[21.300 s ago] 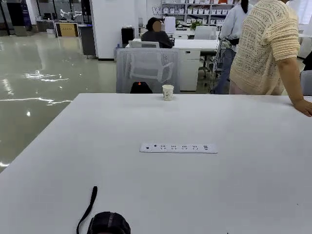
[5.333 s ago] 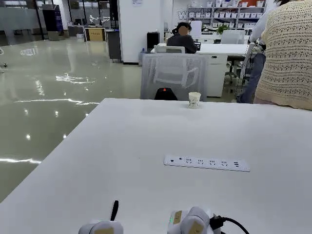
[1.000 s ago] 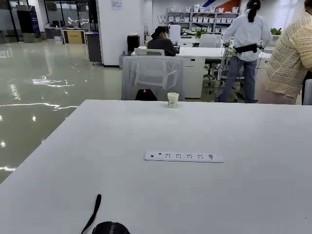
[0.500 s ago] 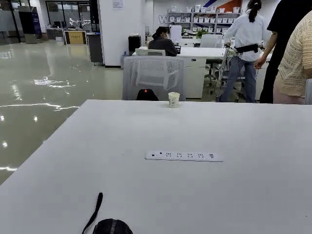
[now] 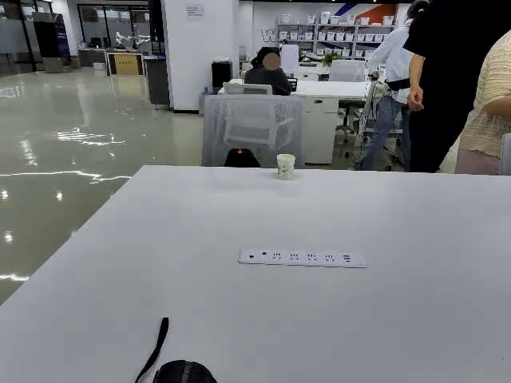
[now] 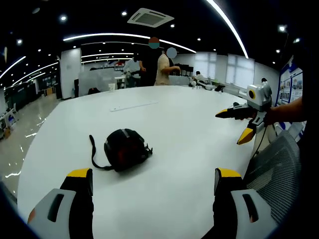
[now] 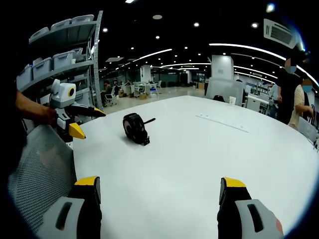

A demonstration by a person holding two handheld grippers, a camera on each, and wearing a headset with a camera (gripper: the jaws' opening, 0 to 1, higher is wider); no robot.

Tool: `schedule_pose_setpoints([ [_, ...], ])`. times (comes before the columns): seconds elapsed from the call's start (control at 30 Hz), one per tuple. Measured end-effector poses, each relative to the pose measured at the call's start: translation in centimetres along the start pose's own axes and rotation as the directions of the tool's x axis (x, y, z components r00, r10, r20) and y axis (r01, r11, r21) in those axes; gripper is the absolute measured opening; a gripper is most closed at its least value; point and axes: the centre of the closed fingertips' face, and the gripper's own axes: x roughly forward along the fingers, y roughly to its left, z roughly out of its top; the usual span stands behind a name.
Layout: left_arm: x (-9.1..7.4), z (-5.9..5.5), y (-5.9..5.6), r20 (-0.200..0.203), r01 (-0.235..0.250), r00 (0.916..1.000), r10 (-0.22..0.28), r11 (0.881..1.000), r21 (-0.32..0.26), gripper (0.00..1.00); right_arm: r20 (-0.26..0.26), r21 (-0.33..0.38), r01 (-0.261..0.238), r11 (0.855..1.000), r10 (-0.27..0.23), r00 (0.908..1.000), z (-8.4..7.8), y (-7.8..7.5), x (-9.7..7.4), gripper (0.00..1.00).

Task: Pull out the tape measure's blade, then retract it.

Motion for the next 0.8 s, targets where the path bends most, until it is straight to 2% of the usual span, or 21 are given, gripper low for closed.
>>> schedule_pose_setpoints([
  [0.2,-0.01,0.05,0.16,0.010,0.006,0.9999,-0.006,1.000,0.000,0.99,-0.002,0.003,0.000,1.000,0.000,1.0000,-0.09,0.03,-0.04,0.99],
  [0.7,0.06,-0.35,0.37,-0.004,0.019,0.9998,-0.019,1.000,-0.011,0.96,-0.008,0.007,-0.001,1.000,0.001,1.0000,-0.20,0.11,-0.14,0.99],
  [0.8,0.06,-0.24,0.32,0.003,0.021,0.9998,-0.021,1.000,-0.012,0.98,-0.010,0.008,-0.003,1.000,0.003,0.9999,-0.21,0.15,-0.20,0.99],
])
